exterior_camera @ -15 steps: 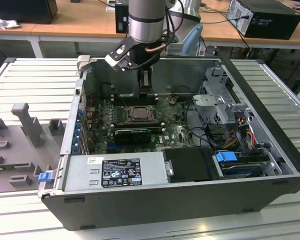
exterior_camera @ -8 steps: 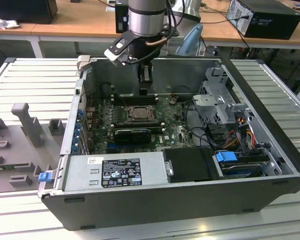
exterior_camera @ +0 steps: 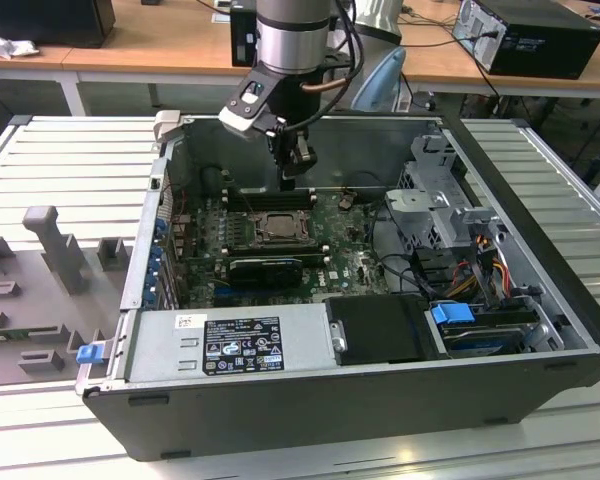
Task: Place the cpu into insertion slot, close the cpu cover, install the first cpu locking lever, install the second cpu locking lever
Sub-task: 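Install the first cpu locking lever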
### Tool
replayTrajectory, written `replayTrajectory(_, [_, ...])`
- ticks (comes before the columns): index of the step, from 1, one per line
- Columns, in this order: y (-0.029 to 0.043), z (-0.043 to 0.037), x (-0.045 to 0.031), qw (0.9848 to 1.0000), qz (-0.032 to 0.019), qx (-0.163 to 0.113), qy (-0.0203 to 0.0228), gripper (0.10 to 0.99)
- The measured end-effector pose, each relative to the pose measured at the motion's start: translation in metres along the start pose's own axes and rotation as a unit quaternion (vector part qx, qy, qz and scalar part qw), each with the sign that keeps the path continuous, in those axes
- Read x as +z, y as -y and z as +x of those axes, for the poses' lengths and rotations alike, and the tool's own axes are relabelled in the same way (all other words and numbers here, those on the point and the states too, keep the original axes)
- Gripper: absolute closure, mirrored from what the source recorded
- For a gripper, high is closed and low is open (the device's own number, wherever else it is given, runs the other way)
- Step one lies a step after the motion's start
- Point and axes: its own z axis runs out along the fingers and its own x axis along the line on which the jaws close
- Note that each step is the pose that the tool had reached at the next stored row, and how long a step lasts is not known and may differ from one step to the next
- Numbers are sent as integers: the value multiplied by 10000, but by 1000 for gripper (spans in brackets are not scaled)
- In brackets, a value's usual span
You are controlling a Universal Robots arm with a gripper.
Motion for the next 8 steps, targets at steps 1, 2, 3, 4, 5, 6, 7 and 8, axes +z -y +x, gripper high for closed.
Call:
replayTrajectory(1, [0,0,0,10000,-1,-53,-1,980])
replayTrajectory(2, [0,0,0,9999,-1,-109,-1,980])
replayTrajectory(3, [0,0,1,9998,-1,-219,-3,980])
replayTrajectory(4, [0,0,1,9996,-1,-280,-1,980])
replayTrajectory(5, [0,0,1,9995,-2,-332,-1,980])
replayTrajectory(6, [0,0,1,9993,-2,-372,-2,980])
replayTrajectory(7, [0,0,2,9991,-2,-417,-3,980])
replayTrajectory(8, [0,0,2,9990,-3,-446,-3,980])
